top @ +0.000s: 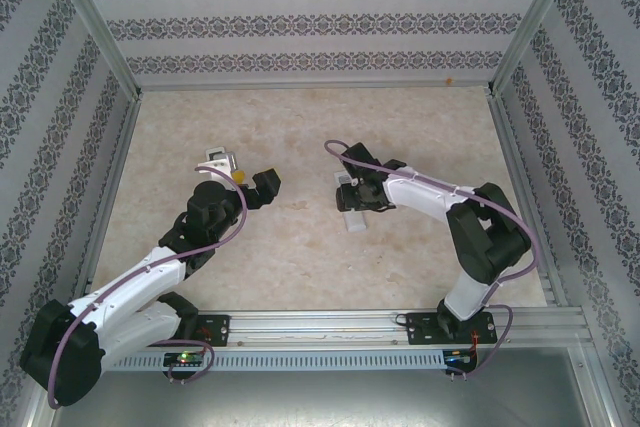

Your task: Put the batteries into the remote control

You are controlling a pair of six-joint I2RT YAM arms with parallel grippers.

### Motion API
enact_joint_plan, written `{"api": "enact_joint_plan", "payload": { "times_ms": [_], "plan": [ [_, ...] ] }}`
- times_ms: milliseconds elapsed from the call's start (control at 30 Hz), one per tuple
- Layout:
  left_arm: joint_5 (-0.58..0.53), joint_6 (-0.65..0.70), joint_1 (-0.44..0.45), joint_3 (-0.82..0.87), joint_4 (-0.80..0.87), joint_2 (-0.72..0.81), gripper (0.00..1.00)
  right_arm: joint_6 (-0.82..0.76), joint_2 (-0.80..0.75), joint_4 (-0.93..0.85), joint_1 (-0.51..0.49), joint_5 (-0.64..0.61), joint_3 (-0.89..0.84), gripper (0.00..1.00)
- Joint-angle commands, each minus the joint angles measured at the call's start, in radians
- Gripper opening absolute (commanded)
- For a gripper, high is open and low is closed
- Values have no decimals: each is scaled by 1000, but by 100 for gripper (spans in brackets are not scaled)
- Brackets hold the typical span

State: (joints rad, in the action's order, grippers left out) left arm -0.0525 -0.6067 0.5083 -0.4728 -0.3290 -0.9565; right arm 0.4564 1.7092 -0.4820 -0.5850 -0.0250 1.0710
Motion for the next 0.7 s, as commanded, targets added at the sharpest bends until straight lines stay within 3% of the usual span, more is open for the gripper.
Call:
{"api": "enact_joint_plan", "payload": {
  "times_ms": [0, 267, 533, 633, 667],
  "plan": [
    [20, -3, -10, 1, -18, 5, 100, -19, 23, -28, -10, -17, -15, 70],
    [51, 5, -11, -35, 35, -22, 100, -19, 104, -26, -48, -52, 7, 69],
    [52, 4, -11, -28, 19, -33, 100, -31, -30, -59, -42, -68, 16, 70],
    [56, 2, -11, -30, 11, -40, 100, -29, -73, -63, -39, -66, 17, 65],
    [57, 3, -10, -30, 9, -41, 100, -26, -83, -61, -39, -63, 16, 58]
  ]
}}
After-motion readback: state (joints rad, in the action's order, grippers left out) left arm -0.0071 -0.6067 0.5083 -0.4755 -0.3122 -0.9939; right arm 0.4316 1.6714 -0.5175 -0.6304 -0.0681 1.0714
